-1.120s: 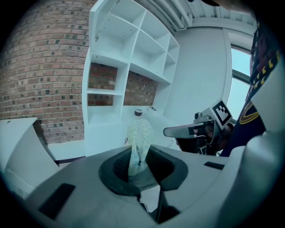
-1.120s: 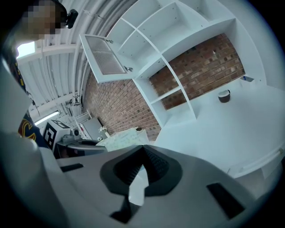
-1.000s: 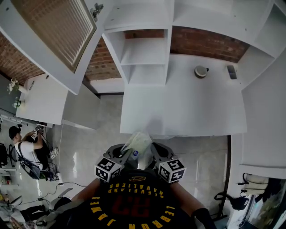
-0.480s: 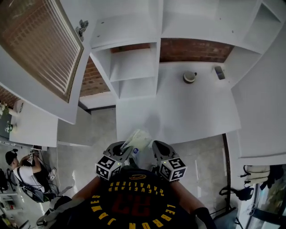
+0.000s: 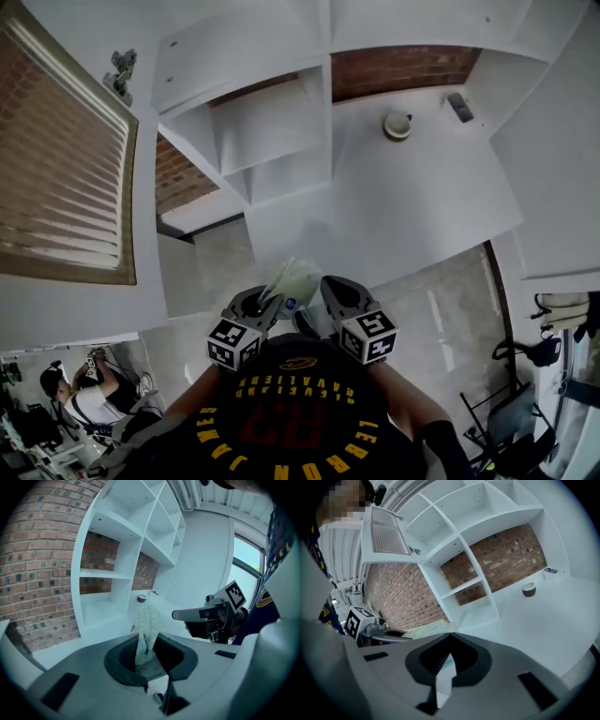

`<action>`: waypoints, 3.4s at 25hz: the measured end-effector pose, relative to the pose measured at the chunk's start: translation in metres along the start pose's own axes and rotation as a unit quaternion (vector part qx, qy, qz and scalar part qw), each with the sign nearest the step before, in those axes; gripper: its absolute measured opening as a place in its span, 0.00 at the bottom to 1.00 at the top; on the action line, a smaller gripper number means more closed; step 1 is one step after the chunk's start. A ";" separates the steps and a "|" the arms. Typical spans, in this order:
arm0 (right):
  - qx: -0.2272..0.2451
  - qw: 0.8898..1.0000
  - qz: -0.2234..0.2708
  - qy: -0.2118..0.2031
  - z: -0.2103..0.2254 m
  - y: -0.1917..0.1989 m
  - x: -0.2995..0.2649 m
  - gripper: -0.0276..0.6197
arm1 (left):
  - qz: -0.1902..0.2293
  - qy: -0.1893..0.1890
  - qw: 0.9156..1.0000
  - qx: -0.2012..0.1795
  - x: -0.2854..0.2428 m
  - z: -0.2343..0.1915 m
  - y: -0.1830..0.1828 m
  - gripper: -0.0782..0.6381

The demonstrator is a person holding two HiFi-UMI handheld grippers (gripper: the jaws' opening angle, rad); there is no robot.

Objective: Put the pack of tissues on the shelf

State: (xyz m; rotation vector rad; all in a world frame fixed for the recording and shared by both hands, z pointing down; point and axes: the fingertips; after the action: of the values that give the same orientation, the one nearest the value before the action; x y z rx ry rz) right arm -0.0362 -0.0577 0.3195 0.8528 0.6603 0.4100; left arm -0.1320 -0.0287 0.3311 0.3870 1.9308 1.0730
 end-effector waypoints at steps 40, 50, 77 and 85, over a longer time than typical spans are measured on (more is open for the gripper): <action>-0.006 0.999 -0.025 -0.031 0.164 0.001 -0.065 0.03 | 0.021 -0.149 0.987 -0.063 -0.177 -0.115 -0.055 0.19; 0.009 0.999 -0.009 -0.032 0.164 -0.009 -0.087 0.03 | 0.031 -0.161 0.983 -0.085 -0.198 -0.151 -0.079 0.19; -0.015 0.999 -0.034 -0.033 0.173 0.010 -0.100 0.03 | 0.033 -0.194 0.974 -0.108 -0.282 -0.260 -0.111 0.19; -0.014 0.998 -0.045 -0.038 0.169 0.014 -0.096 0.03 | 0.023 -0.181 0.977 -0.114 -0.299 -0.266 -0.100 0.19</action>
State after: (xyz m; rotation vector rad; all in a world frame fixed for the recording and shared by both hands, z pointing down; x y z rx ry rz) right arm 0.0074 -0.1981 0.4467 0.8054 0.6197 0.3031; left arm -0.1617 -0.4121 0.4789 0.4637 1.4682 1.1517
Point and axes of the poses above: the fingertips, and each gripper's own axes: x backward along the fingers, z to its right, y out of its underside, and after that the axes turned 1 degree about -y, right-handed
